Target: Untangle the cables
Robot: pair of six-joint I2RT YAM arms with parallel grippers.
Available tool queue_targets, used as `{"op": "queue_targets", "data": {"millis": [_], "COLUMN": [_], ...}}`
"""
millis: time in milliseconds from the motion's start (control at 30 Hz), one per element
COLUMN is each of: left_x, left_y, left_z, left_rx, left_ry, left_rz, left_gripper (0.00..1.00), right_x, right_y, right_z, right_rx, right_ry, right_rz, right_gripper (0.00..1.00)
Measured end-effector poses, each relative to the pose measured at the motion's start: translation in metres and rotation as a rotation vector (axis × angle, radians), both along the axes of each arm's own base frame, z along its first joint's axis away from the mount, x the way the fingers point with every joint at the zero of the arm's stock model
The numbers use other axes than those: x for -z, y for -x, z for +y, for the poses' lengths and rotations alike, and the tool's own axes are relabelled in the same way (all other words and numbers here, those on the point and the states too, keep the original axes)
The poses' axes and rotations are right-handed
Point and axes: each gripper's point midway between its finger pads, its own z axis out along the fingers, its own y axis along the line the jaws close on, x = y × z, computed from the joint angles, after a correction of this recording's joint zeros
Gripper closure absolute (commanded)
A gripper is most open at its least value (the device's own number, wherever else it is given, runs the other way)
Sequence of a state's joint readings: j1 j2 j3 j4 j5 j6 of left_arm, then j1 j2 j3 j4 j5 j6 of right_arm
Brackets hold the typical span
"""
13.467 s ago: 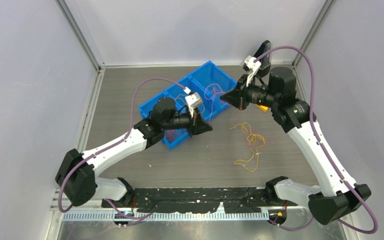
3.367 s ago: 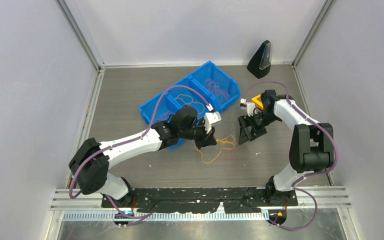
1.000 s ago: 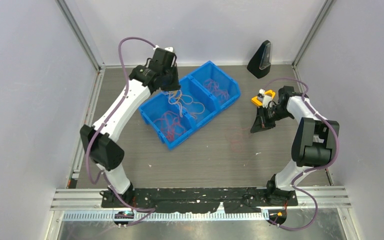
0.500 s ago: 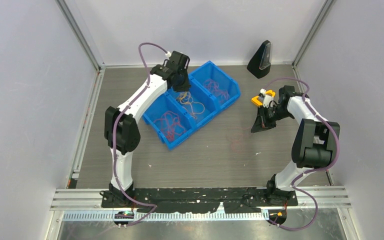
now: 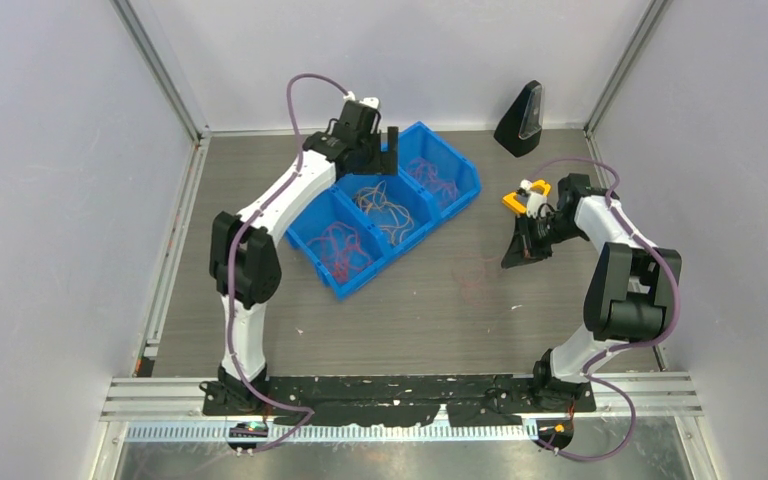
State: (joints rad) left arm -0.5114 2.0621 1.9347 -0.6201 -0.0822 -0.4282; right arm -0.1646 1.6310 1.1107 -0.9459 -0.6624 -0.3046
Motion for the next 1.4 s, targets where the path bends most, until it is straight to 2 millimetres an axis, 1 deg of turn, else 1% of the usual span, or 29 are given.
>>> {"op": "queue_targets", "data": {"millis": [33,100,167,233,300,333,400,467,533,600,667,733,800,867,933,967,1033,1100,1167,1267,1333,1400], "left_x": [-0.007,-0.031,-0.06,-0.09,-0.12,-0.136,-0.158,-0.173,-0.179,-0.175,-0.167,-0.159,-0.153,-0.15,-0.153,-0.156,-0.167,-0.178,-0.182,-0.18,-0.177,-0.173], "left_y": [0.002,0.01,0.024,0.042,0.063,0.074,0.091,0.103,0.111,0.12,0.13,0.146,0.166,0.185,0.2,0.203,0.203,0.198,0.189,0.171,0.159,0.15], "left_z": [0.002,0.009,0.018,0.025,0.035,0.044,0.06,0.075,0.089,0.103,0.111,0.11,0.103,0.099,0.099,0.101,0.106,0.113,0.123,0.149,0.173,0.196], "left_rx": [0.013,0.049,0.095,0.16,0.234,0.267,0.306,0.329,0.343,0.357,0.385,0.441,0.512,0.561,0.579,0.577,0.555,0.51,0.446,0.304,0.189,0.087], "left_ry": [-0.007,-0.021,-0.021,-0.004,0.015,0.021,0.029,0.049,0.077,0.114,0.154,0.207,0.252,0.277,0.274,0.266,0.232,0.199,0.167,0.132,0.123,0.135], "left_rz": [-0.017,-0.065,-0.122,-0.181,-0.259,-0.303,-0.366,-0.407,-0.423,-0.413,-0.395,-0.391,-0.406,-0.432,-0.478,-0.502,-0.569,-0.623,-0.65,-0.641,-0.617,-0.584], "left_gripper": [0.01,0.0,0.0,0.01,0.0,0.0,0.0,0.0,0.0,0.0,0.0,0.0,0.01,0.0,0.0,0.0,0.0,0.0,0.0,0.0,0.0,0.0], "right_x": [-0.001,-0.004,-0.01,-0.019,-0.032,-0.044,-0.064,-0.091,-0.119,-0.151,-0.18,-0.209,-0.231,-0.251,-0.265,-0.27,-0.272,-0.268,-0.259,-0.244,-0.23,-0.217], "right_y": [0.0,-0.001,-0.002,-0.005,-0.008,-0.011,-0.015,-0.016,-0.013,-0.007,0.0,0.006,0.008,0.009,0.009,0.01,0.012,0.013,0.012,0.006,0.0,-0.006], "right_z": [0.001,0.002,0.003,0.005,0.009,0.011,0.017,0.026,0.041,0.067,0.09,0.115,0.131,0.148,0.164,0.174,0.193,0.21,0.228,0.253,0.27,0.283], "right_rx": [-0.004,-0.011,-0.026,-0.046,-0.073,-0.088,-0.113,-0.153,-0.211,-0.299,-0.368,-0.428,-0.458,-0.486,-0.515,-0.532,-0.562,-0.581,-0.598,-0.617,-0.621,-0.622], "right_ry": [-0.005,-0.014,-0.023,-0.033,-0.051,-0.064,-0.075,-0.075,-0.073,-0.086,-0.113,-0.158,-0.194,-0.228,-0.256,-0.273,-0.301,-0.323,-0.34,-0.347,-0.342,-0.333], "right_rz": [-0.003,-0.013,-0.034,-0.063,-0.107,-0.145,-0.226,-0.337,-0.452,-0.584,-0.682,-0.767,-0.824,-0.866,-0.899,-0.908,-0.915,-0.901,-0.883,-0.854,-0.827,-0.802], "right_gripper": [0.94,0.94,0.94,0.94,0.94,0.94,0.94,0.94,0.94,0.94,0.94,0.94,0.95,0.94,0.95,0.94,0.95,0.95,0.94,0.94,0.95,0.95]}}
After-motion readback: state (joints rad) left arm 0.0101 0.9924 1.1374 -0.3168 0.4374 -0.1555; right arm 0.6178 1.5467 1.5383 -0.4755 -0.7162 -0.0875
